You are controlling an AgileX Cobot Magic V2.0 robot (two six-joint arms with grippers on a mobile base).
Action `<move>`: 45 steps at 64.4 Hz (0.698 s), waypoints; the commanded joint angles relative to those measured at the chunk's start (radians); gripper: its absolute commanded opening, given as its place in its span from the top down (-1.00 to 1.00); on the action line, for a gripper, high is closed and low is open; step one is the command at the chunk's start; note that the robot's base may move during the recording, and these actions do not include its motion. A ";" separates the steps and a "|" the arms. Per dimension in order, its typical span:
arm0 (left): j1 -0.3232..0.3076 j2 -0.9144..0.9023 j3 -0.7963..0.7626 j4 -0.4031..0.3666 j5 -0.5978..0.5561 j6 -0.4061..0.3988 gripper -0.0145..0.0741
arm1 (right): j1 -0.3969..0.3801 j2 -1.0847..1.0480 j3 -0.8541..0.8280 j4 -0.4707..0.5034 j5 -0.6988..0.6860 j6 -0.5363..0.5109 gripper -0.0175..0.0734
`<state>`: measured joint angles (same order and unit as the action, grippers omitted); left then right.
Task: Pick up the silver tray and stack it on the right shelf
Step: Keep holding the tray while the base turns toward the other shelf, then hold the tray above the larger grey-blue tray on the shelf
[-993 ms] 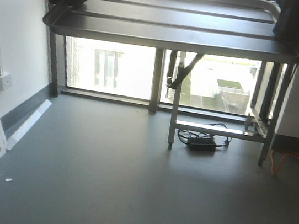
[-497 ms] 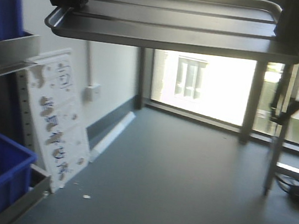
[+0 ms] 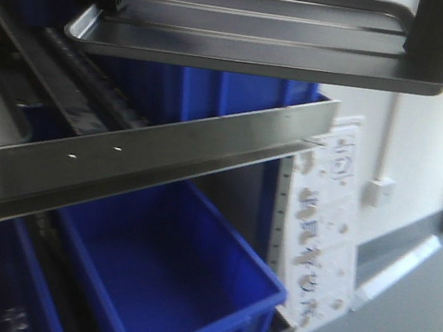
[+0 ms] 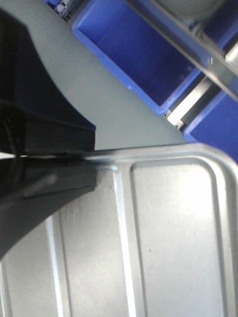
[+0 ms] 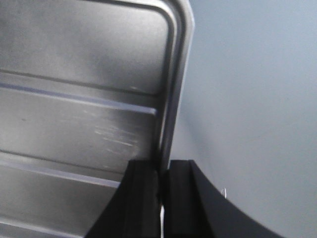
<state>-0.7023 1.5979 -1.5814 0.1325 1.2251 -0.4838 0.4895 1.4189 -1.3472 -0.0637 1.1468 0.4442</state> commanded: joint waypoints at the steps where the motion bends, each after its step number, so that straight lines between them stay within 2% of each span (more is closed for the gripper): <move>1: -0.013 -0.044 -0.031 -0.014 0.076 0.031 0.88 | 0.001 -0.035 -0.030 -0.009 -0.066 -0.025 0.49; 45: -0.013 -0.044 -0.031 -0.015 0.076 0.031 0.88 | 0.001 -0.035 -0.030 -0.009 -0.066 -0.025 0.49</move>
<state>-0.7023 1.5979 -1.5814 0.1325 1.2264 -0.4838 0.4895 1.4189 -1.3472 -0.0637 1.1468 0.4442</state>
